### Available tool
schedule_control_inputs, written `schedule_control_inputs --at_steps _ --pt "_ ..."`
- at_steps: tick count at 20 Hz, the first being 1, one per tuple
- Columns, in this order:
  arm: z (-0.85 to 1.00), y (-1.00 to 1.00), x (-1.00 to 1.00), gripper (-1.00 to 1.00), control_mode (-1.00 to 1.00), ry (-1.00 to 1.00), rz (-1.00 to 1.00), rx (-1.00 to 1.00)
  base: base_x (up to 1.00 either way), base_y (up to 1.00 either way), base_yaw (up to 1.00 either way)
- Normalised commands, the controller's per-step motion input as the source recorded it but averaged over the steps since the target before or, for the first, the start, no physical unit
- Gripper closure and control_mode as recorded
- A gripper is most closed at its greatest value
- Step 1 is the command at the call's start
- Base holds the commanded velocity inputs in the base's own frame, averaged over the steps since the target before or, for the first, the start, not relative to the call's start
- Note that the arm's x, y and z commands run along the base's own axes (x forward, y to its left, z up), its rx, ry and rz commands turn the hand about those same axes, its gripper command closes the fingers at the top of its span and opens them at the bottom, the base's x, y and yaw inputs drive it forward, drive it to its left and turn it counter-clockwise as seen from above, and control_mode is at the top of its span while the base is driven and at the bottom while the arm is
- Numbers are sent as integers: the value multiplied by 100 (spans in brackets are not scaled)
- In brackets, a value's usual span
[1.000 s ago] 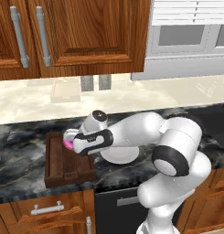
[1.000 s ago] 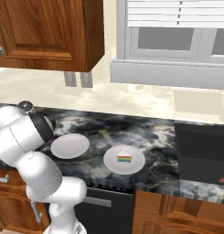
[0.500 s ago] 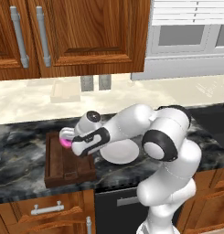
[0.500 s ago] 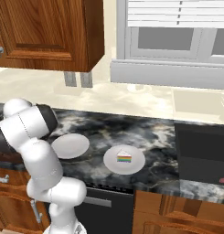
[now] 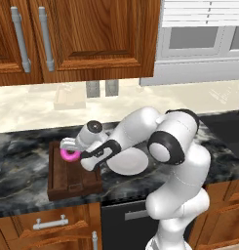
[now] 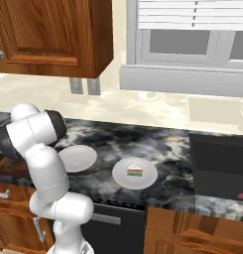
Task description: Move the dessert items from the plates to the tray.
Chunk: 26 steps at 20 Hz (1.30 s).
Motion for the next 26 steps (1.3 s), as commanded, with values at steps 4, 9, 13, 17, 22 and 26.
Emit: schedule_control_inputs --at_steps 4,9,13,17,22,26 --pt "4 0 3 -100 -100 7 -1 0 0 0 0" --pt "67 -26 5 -100 -100 12 -2 7 0 0 0" --pt "100 -45 0 -100 -100 17 -7 7 0 0 0" --pt "100 -39 0 -100 -100 15 -4 0 0 0 0" --pt "86 -86 -10 -100 -100 16 -1 -8 0 0 0" --pt "78 -95 -14 -100 -100 22 0 -15 0 0 0"
